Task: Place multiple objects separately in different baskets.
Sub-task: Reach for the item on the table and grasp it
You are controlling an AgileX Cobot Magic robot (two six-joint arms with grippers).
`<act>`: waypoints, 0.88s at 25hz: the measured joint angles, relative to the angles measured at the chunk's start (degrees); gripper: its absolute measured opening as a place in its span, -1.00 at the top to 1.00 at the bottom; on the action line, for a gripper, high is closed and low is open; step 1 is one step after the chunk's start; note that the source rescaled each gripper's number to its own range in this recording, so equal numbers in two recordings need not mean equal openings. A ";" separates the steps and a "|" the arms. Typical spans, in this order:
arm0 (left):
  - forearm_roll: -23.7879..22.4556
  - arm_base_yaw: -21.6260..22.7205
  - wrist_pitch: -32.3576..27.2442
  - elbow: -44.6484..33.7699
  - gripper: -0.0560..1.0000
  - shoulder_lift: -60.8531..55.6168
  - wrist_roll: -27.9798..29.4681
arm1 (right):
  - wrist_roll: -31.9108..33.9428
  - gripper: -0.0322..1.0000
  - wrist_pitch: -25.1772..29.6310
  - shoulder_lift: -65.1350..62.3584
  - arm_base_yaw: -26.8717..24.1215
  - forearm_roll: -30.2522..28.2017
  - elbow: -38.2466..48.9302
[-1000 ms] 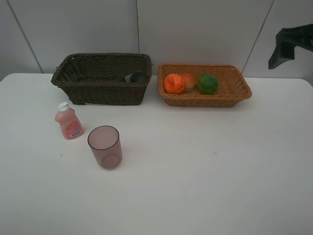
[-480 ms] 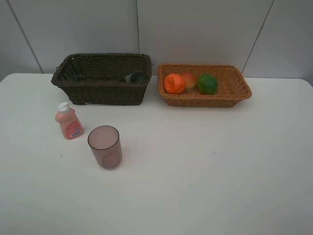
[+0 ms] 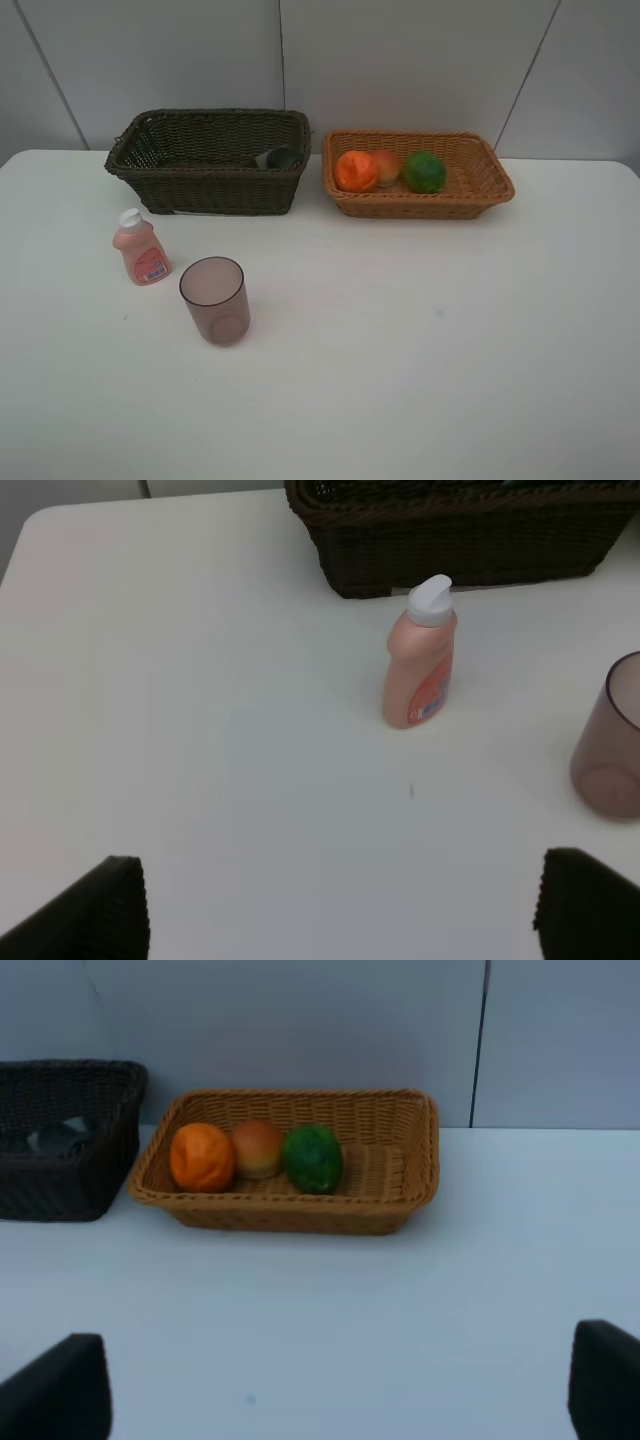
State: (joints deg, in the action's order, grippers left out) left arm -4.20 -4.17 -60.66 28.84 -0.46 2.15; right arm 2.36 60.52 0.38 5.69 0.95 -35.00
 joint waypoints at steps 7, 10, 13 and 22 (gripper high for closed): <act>-0.15 0.00 0.00 0.00 -1.00 0.00 0.00 | -0.07 -0.97 0.32 -0.54 0.11 0.00 4.92; -0.15 0.00 0.00 0.00 -1.00 0.00 0.00 | -0.27 -0.97 0.32 -0.54 0.11 0.00 4.92; -0.15 0.00 0.00 0.00 -1.00 0.00 0.00 | -0.39 -0.97 0.32 -0.54 0.11 0.07 5.06; -0.15 0.00 0.00 0.00 -1.00 0.00 0.00 | -0.39 -0.97 0.32 -0.59 0.11 0.07 5.08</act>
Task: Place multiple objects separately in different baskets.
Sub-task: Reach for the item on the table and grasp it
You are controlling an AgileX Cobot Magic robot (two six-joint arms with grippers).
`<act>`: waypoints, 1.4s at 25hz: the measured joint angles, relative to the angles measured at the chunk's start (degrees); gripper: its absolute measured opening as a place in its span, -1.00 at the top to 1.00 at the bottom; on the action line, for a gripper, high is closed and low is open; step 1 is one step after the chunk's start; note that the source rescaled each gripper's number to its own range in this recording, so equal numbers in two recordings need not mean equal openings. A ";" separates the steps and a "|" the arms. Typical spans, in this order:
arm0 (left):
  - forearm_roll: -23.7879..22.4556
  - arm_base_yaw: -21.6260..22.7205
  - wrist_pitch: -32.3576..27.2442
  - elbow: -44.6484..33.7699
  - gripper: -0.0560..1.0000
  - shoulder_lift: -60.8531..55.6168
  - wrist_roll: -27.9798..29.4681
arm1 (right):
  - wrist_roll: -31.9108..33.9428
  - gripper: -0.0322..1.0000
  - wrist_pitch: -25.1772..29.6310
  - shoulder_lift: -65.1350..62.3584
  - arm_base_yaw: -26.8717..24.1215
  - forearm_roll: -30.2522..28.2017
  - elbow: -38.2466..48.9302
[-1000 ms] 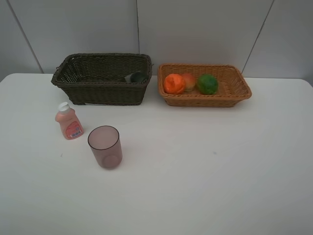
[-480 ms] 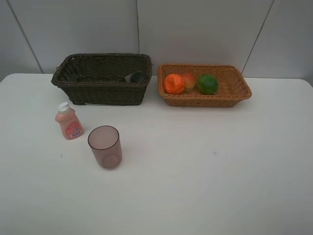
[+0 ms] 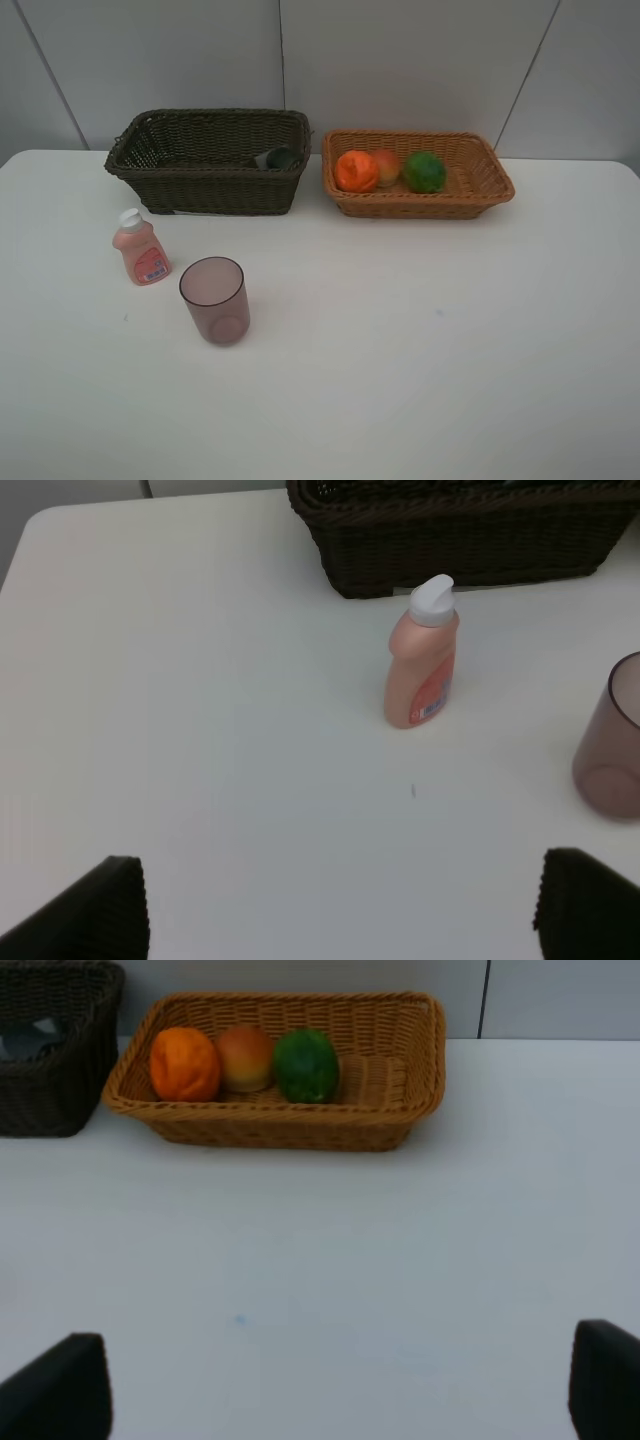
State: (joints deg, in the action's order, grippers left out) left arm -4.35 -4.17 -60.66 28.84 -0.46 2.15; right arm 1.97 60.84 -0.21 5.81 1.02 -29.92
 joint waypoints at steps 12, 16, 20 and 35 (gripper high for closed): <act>0.00 0.00 0.00 0.00 -1.00 0.00 0.00 | 0.00 -0.97 0.00 0.00 0.00 0.00 0.00; 0.00 0.00 0.00 0.00 -1.00 0.00 0.00 | 0.00 -0.97 0.00 0.00 0.00 0.00 0.00; 0.00 0.00 0.00 0.00 -1.00 0.00 0.00 | 0.00 -0.97 0.00 0.00 0.00 -0.05 0.00; 2.22 0.00 6.95 3.32 -1.00 10.10 0.00 | 0.00 -0.97 0.00 0.00 0.00 -0.05 0.00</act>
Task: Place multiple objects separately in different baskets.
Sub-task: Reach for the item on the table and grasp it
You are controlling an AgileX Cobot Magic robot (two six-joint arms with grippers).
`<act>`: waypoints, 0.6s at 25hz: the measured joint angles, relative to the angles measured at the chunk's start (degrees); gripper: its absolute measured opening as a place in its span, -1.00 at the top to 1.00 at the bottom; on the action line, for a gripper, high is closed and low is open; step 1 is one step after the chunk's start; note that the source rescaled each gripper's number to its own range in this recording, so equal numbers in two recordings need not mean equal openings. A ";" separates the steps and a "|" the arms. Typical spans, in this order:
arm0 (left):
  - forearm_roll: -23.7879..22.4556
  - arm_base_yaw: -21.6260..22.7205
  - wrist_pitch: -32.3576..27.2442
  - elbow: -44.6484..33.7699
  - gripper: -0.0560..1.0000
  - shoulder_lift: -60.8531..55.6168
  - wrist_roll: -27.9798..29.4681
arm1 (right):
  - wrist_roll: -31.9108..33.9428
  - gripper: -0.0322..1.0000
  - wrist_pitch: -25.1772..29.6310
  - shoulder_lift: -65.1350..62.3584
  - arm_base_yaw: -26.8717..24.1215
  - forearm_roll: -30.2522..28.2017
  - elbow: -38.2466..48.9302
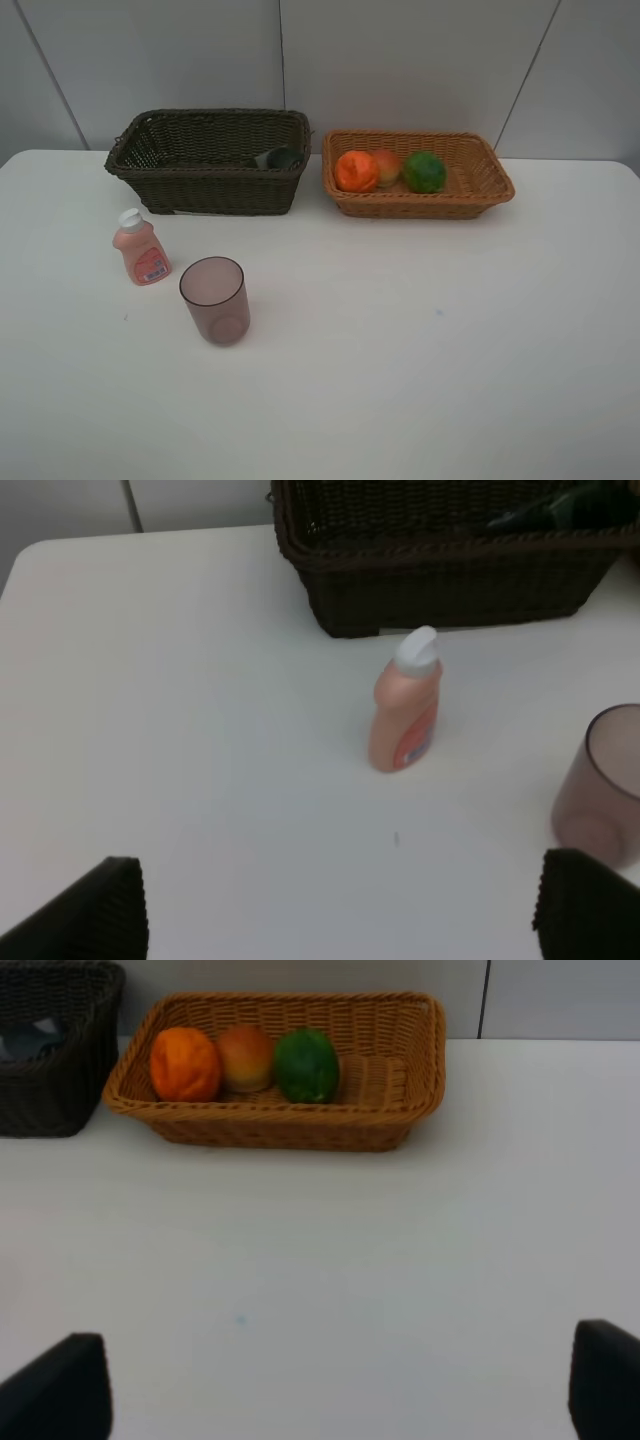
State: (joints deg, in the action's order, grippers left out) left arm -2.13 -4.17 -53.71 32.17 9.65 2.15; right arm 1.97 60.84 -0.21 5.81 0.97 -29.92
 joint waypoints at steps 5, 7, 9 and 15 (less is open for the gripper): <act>6.29 0.00 6.76 3.56 -1.00 17.52 -2.59 | 0.00 -0.97 0.00 0.00 0.00 0.00 0.00; 8.50 -0.33 7.44 5.93 -1.00 24.47 -5.43 | 0.00 -0.97 0.00 0.00 0.00 0.00 0.00; 9.21 -1.88 7.79 8.73 -1.00 31.48 -7.19 | 0.00 -0.97 0.00 0.00 0.00 0.00 0.00; 5.90 -11.91 8.50 17.56 -1.00 48.32 -8.34 | 0.00 -0.97 0.00 0.00 0.00 0.06 0.00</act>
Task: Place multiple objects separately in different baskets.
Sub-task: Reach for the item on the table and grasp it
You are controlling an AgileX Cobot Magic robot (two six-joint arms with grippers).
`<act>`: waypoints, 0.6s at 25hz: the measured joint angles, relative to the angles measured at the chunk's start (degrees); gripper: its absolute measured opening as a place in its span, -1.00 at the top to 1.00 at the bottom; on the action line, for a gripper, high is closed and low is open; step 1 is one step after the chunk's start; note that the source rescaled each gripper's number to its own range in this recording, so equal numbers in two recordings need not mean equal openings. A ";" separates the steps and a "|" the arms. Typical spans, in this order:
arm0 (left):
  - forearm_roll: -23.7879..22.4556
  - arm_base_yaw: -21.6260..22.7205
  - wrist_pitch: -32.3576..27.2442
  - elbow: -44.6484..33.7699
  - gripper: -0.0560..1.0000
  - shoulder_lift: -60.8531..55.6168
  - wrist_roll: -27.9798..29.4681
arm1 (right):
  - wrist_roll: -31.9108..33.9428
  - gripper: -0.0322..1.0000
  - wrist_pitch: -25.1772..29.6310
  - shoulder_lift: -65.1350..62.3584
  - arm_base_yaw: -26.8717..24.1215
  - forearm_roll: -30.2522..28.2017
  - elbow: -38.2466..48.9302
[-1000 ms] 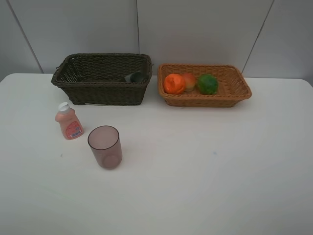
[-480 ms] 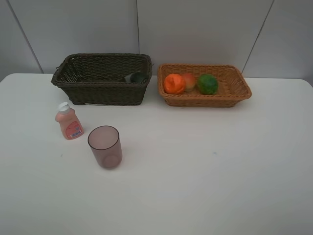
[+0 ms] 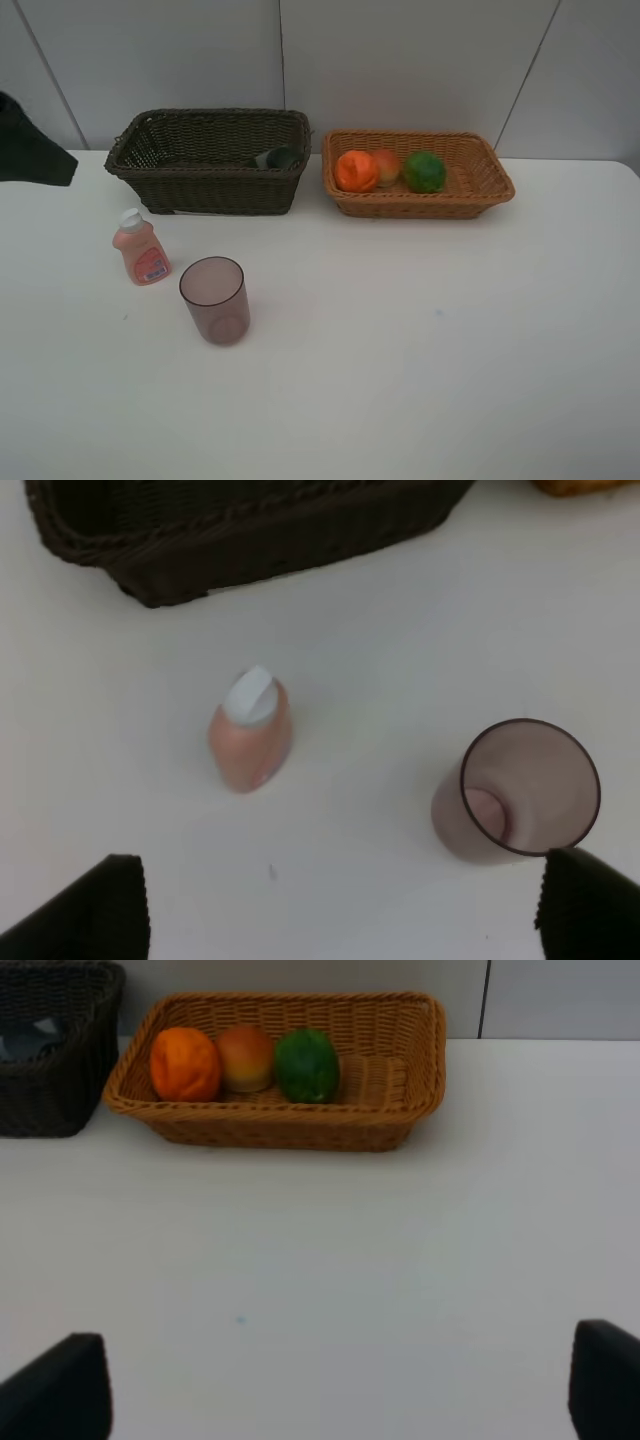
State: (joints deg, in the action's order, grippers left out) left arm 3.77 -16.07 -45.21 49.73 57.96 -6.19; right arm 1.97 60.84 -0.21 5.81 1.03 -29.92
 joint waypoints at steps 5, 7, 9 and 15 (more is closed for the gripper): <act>-0.91 -6.57 -0.31 4.63 -1.00 13.41 0.65 | 0.00 -0.97 0.00 0.00 0.00 0.00 0.00; -0.91 -8.56 -0.36 5.57 -1.00 17.30 1.10 | 0.00 -0.97 0.00 0.00 0.00 0.00 0.00; -0.91 -10.46 -0.36 5.85 -1.00 20.55 2.88 | 0.00 -0.97 0.00 0.00 0.00 0.00 0.00; -0.86 -14.01 -0.61 5.91 -1.00 26.51 12.79 | 0.00 -0.97 0.00 0.00 0.00 0.00 0.00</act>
State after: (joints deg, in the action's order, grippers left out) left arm 2.91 -30.08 -45.82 55.63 84.47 6.60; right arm 1.97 60.84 -0.21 5.81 1.03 -29.92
